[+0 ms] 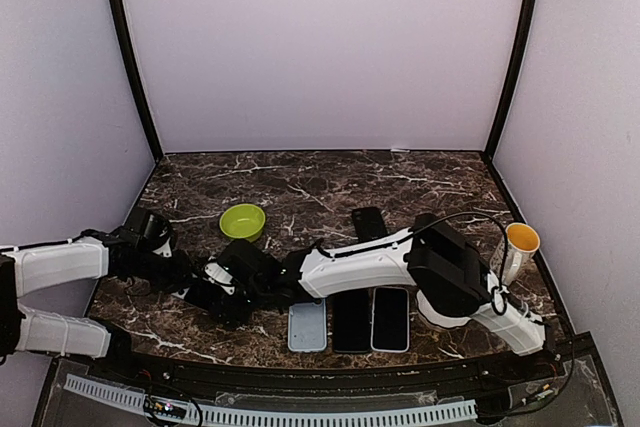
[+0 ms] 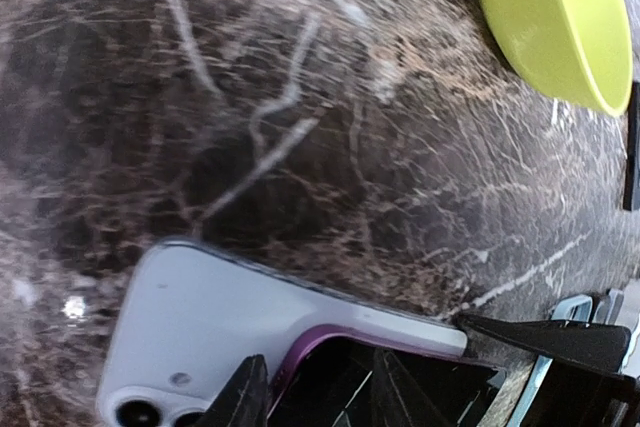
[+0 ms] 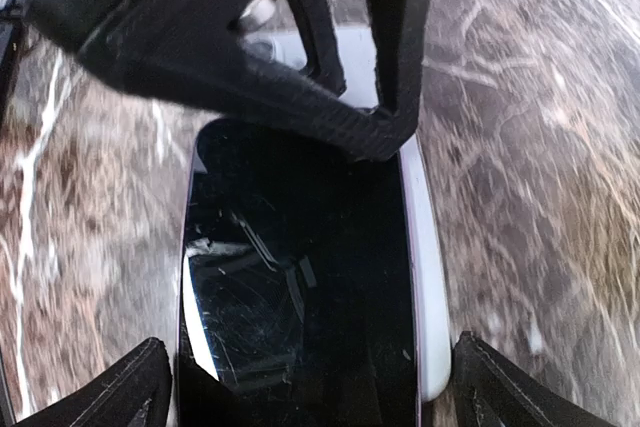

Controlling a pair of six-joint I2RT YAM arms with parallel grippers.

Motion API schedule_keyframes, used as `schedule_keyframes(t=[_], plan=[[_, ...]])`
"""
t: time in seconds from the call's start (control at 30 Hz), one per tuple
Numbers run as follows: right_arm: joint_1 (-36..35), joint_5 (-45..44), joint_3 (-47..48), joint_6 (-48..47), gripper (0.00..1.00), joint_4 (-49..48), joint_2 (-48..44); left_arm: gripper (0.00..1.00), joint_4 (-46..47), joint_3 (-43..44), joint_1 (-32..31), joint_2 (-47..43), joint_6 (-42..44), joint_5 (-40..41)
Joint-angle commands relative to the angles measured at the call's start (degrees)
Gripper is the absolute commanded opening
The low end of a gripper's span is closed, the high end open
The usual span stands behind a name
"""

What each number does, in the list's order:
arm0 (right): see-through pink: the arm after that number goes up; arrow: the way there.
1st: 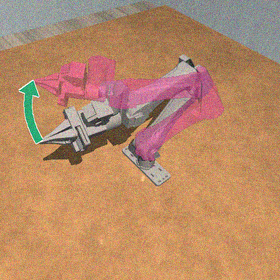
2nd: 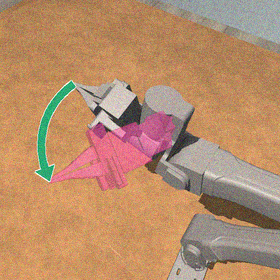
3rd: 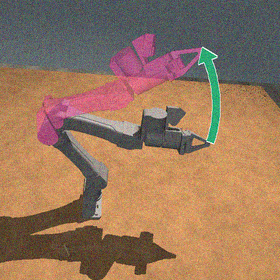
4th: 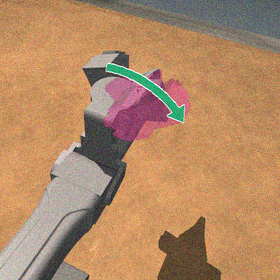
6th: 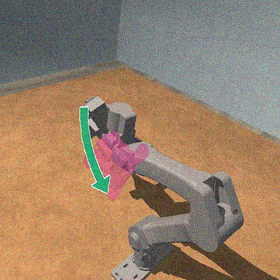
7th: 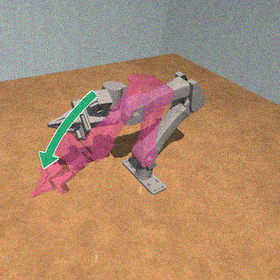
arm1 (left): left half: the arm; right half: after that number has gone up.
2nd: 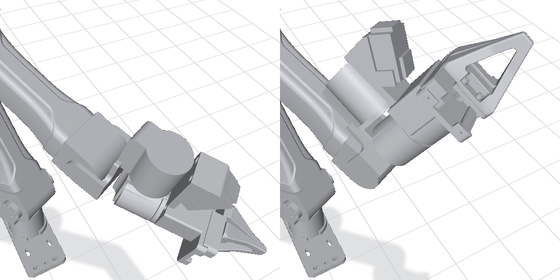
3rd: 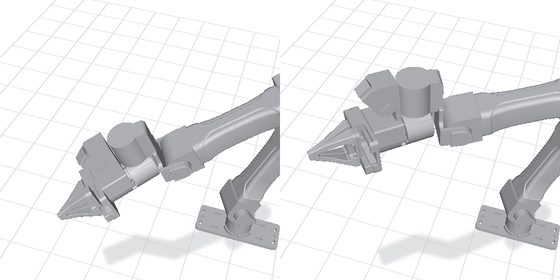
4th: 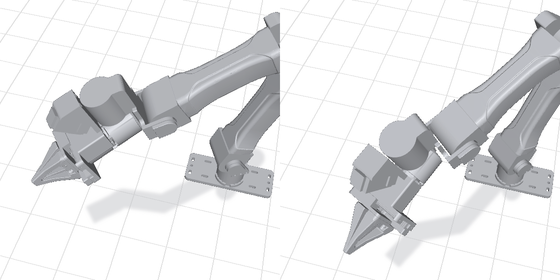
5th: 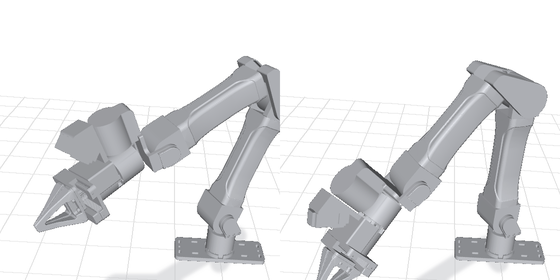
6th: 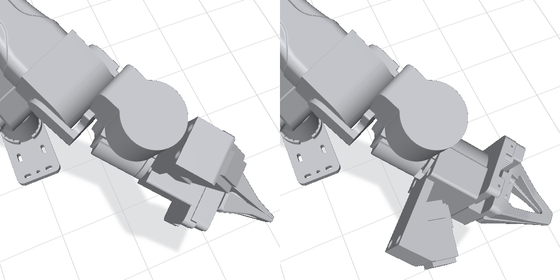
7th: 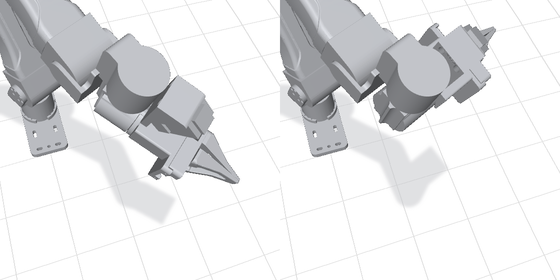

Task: Put the phone into the phone case
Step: Move the phone to the phone, then pick up the phone.

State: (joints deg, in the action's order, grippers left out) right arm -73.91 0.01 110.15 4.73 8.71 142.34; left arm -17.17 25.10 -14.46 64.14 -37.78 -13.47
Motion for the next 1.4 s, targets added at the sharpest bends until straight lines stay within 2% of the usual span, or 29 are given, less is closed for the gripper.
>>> schedule_keyframes(t=[0.0, 0.13, 0.23, 0.37, 0.73, 0.97, 1.13, 1.27, 1.37], plan=[[-0.5, -3.4, -5.4, -0.4, 0.98, 3.3, -5.4, 0.35, -1.3, -0.4, -2.4, 2.3, 0.6, 0.6], [-0.5, -2.7, -8.4, 0.2, 0.98, 4.3, -9.3, 0.35, 0.1, -0.2, -4.2, 4.2, 2.0, 0.1], [-0.5, -3.0, -6.3, -0.2, 0.98, 9.3, -9.9, 0.34, 1.4, 0.1, -6.0, 5.8, 2.3, -1.0], [-0.5, -5.4, -2.0, -0.5, 0.98, 15.6, -8.3, 0.33, 3.5, 0.1, -8.7, 7.5, 1.9, -2.6], [0.1, -6.0, 7.6, 2.5, 0.99, 21.3, -0.8, 0.34, 5.9, 1.1, -11.5, 8.0, -1.0, -2.9], [0.0, -2.3, 6.9, 5.1, 0.99, 19.6, -0.2, 0.49, 0.9, 4.8, -11.3, 3.8, -1.8, 6.0], [-0.5, -4.2, 5.9, 5.6, 0.99, 20.2, 0.0, 0.64, -3.1, 8.3, -6.9, 2.6, -1.1, 7.8], [-0.5, -5.3, 4.1, 6.1, 0.99, 19.1, -1.2, 0.66, -4.1, 8.5, -1.0, 2.6, -0.4, 6.3], [-0.5, -6.2, 4.5, 5.8, 0.99, 19.9, -0.6, 0.66, -4.9, 9.6, 0.6, 1.8, -0.2, 7.9]])
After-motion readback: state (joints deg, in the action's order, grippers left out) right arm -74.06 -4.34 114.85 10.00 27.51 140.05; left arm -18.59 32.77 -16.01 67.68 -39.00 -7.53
